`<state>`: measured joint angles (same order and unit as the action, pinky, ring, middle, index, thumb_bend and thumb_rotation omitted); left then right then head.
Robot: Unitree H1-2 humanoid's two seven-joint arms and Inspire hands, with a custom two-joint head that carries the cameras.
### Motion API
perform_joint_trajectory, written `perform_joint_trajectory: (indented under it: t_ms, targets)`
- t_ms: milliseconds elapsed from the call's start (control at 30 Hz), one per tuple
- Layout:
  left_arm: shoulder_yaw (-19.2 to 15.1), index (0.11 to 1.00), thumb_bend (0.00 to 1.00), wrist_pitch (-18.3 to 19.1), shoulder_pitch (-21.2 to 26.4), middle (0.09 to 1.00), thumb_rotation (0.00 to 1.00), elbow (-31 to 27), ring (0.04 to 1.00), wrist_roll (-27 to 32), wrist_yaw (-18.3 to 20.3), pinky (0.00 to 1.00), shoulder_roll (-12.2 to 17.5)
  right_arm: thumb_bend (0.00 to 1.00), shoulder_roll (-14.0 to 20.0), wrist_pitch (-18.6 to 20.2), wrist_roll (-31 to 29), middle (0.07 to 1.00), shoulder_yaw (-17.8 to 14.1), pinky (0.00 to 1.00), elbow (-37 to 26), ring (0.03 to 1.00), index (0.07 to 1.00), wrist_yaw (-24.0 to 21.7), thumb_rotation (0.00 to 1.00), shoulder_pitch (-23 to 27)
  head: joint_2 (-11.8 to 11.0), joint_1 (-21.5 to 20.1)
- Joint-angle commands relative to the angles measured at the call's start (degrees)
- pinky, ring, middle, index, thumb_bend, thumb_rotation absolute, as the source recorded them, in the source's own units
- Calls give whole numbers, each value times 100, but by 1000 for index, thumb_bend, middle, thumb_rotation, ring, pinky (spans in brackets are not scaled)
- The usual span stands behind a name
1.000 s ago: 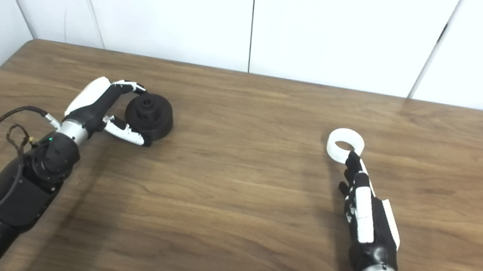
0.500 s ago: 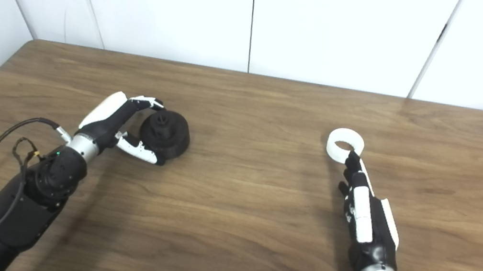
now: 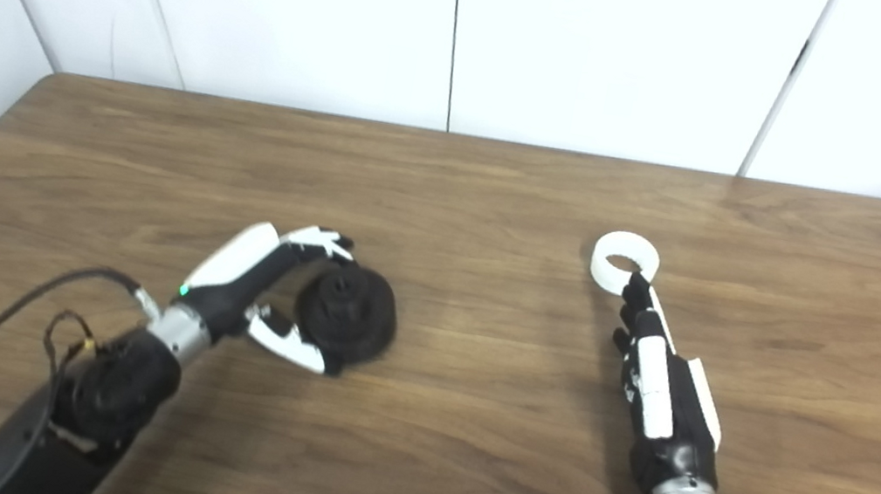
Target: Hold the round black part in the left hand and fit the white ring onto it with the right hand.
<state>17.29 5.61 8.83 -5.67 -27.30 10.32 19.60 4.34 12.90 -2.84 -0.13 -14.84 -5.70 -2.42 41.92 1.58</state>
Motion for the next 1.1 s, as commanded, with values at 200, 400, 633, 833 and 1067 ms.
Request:
perform_joint_trajectory:
  t_ms: [200, 400, 633, 833, 1067]
  targets:
    - [339, 627, 814, -321, -197, 889, 221, -340, 956, -343, 65, 884, -252, 689, -60, -39, 20, 983, 49, 1000, -203, 1000, 982, 59, 1000, 93, 1, -35]
    - [495, 622, 813, -334, -354, 894, 232, -466, 956, -466, 123, 873, -419, 707, -66, 27, -6, 984, 33, 1000, -246, 1000, 984, 81, 1000, 88, 13, -102]
    - [515, 621, 806, -377, -418, 897, 220, -458, 957, -544, 101, 871, -511, 711, -39, 20, -80, 983, 26, 1000, -248, 1000, 981, 76, 1000, 95, 25, -102]
    - [488, 619, 803, -393, -423, 898, 218, -462, 959, -571, 109, 880, -497, 716, -14, 46, -67, 984, 29, 1000, -260, 1000, 979, 80, 1000, 95, 38, -96]
    - [432, 623, 800, -408, -414, 901, 219, -430, 963, -526, 133, 891, -472, 710, -16, 61, -62, 978, 13, 1000, -269, 1000, 973, 99, 1000, 105, 38, -106]
